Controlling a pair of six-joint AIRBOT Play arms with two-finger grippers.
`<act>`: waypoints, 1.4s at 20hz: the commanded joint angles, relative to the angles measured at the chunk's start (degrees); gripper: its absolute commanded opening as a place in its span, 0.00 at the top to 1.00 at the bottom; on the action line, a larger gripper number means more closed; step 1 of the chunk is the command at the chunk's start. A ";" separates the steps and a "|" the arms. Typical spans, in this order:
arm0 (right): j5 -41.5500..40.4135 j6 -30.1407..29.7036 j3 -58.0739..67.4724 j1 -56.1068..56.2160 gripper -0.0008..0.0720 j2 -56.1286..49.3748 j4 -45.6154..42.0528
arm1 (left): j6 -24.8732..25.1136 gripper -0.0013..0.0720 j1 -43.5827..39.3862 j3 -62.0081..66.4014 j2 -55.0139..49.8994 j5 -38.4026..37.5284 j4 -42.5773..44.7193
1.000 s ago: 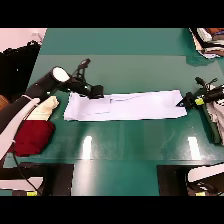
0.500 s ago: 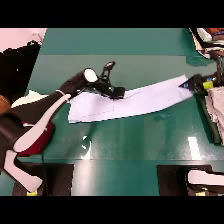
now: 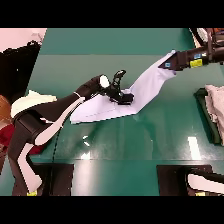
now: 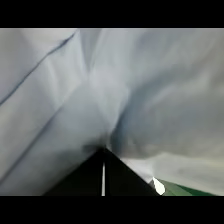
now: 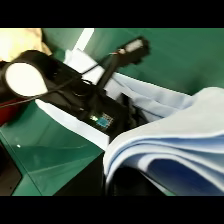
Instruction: Fold the shirts.
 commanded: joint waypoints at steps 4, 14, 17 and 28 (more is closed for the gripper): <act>-3.54 0.48 3.82 7.45 0.96 0.13 0.20 | -0.09 0.95 3.34 0.37 1.40 -2.95 0.68; -19.89 0.46 4.11 29.88 0.96 -9.75 0.26 | 3.41 0.95 26.56 1.20 26.18 -10.32 10.80; -29.49 0.44 5.25 38.91 0.96 -17.44 0.20 | 3.39 0.95 33.24 1.20 32.54 -11.93 14.67; -12.76 1.57 12.76 33.05 0.52 -26.53 -0.59 | 4.96 0.95 38.99 1.18 36.20 -19.91 15.96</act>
